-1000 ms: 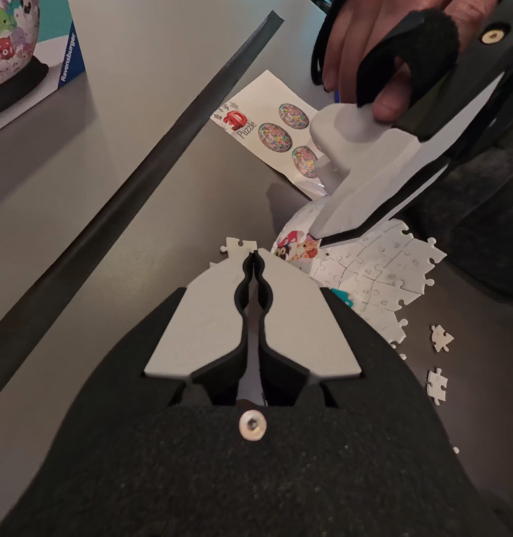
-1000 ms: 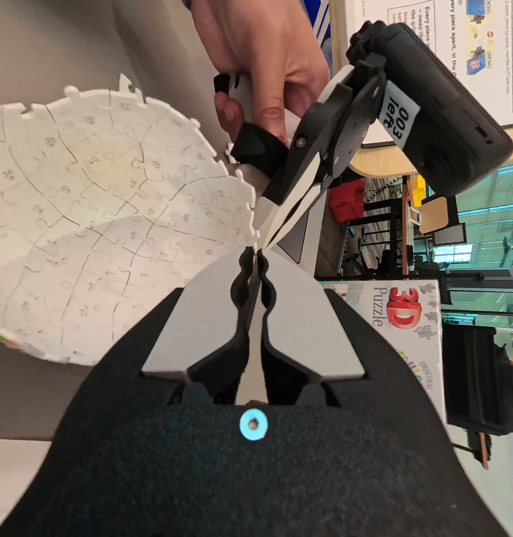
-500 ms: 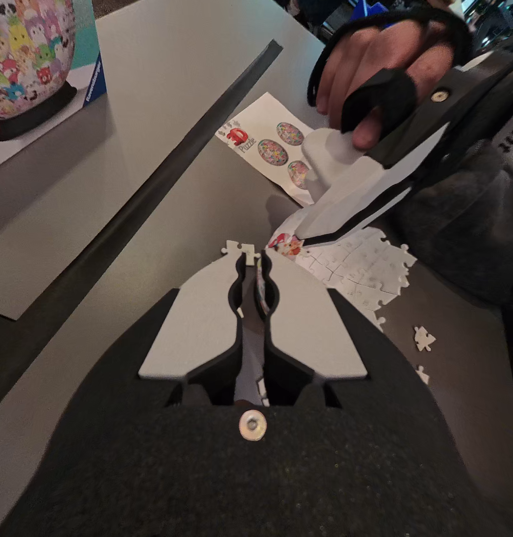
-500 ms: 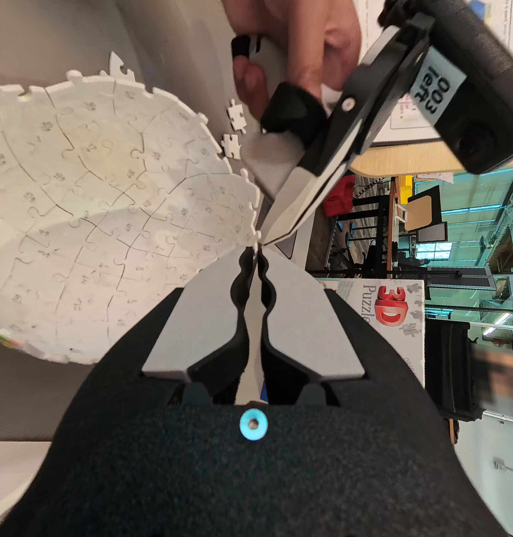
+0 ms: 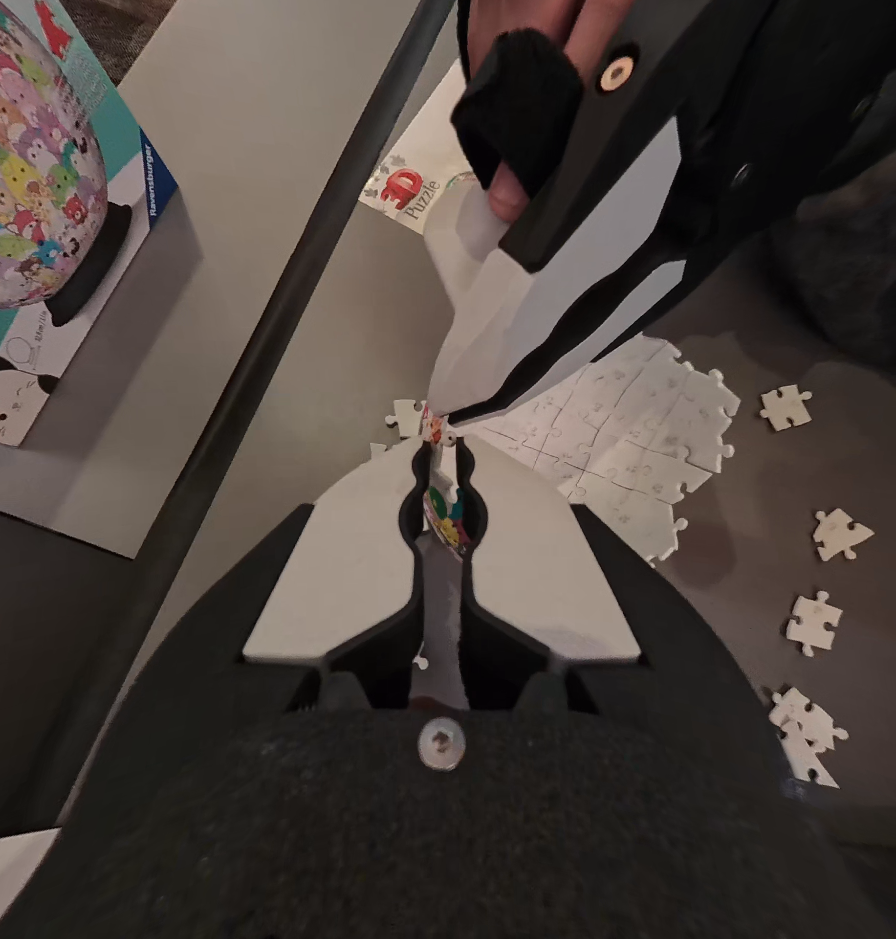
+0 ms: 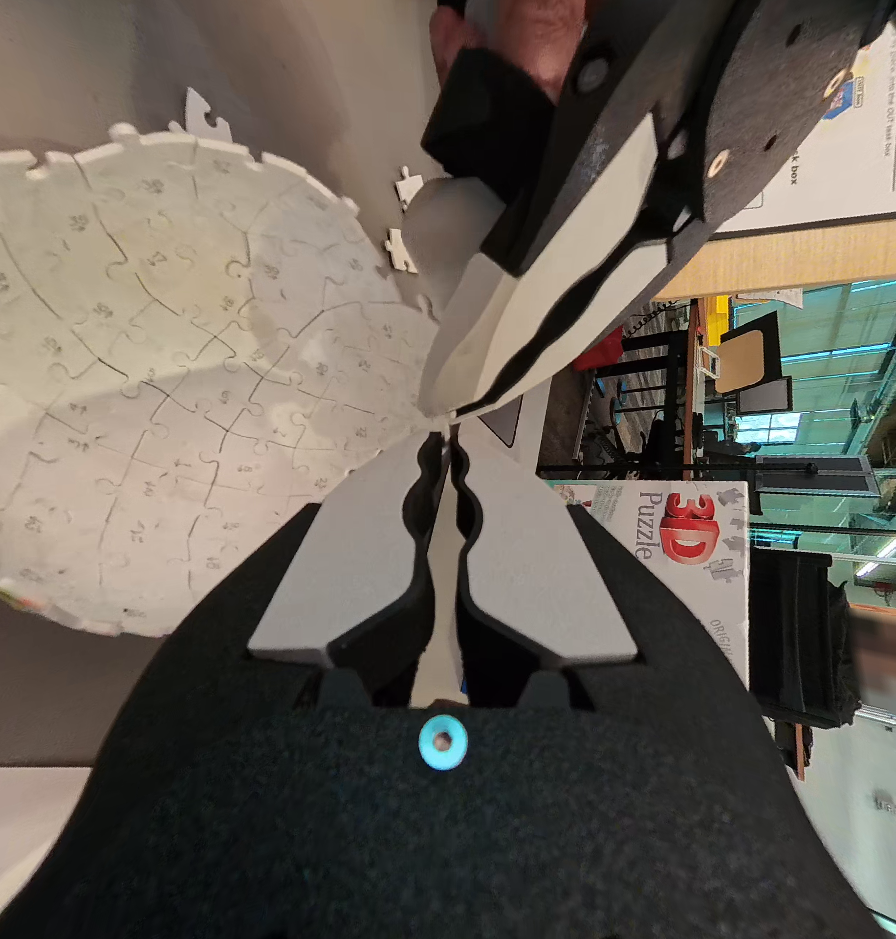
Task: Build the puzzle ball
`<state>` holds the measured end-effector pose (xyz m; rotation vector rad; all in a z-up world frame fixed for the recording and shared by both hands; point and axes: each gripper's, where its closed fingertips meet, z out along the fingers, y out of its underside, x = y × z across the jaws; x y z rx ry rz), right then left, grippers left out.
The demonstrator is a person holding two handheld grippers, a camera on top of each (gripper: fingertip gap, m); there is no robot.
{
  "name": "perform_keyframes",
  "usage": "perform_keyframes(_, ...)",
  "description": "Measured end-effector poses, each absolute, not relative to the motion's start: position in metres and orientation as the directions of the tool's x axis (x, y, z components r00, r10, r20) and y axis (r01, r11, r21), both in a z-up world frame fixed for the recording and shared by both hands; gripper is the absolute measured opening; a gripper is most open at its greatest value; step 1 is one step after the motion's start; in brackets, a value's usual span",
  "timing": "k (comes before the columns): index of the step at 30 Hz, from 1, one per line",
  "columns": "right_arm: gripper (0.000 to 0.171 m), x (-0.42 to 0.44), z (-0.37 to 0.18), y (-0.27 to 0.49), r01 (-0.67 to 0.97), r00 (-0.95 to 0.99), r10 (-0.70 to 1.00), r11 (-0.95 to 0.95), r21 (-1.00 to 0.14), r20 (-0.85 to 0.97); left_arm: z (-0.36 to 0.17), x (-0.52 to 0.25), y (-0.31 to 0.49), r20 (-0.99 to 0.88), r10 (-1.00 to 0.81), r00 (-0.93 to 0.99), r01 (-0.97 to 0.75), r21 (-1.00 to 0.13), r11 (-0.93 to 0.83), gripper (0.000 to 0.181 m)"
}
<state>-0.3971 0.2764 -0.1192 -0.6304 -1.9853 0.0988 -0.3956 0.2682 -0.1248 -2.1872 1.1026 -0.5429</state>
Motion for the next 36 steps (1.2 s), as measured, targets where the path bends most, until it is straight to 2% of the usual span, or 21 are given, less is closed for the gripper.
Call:
perform_keyframes(5, 0.005, -0.398, -0.118, 0.276, 0.388, -0.349, 0.490, 0.852, -0.353, 0.799, -0.124, -0.396, 0.269, 0.050, -0.822, 0.567, -0.577, -0.687, -0.441, 0.003)
perform_keyframes(12, 0.005, -0.395, -0.117, 0.273, 0.413, -0.350, 0.602, 0.787, -0.458, 0.718, -0.124, -0.396, 0.268, 0.032, -0.827, 0.562, -0.590, -0.685, -0.427, 0.001)
perform_keyframes(17, 0.014, -0.393, -0.110, 0.272, 0.423, -0.338, 0.658, 0.745, -0.516, 0.673, -0.115, -0.395, 0.270, 0.000, -0.827, 0.562, -0.577, -0.716, -0.392, 0.001)
perform_keyframes(25, 0.013, -0.386, -0.096, 0.278, 0.450, -0.365, 0.811, 0.584, -0.676, 0.457, -0.089, -0.396, 0.272, -0.152, -0.822, 0.548, -0.584, -0.774, -0.246, 0.002)
perform_keyframes(36, 0.004, -0.397, -0.093, 0.280, 0.402, -0.436, 0.811, 0.563, -0.722, 0.390, -0.095, -0.398, 0.276, -0.233, -0.801, 0.552, -0.635, -0.739, -0.223, 0.001)
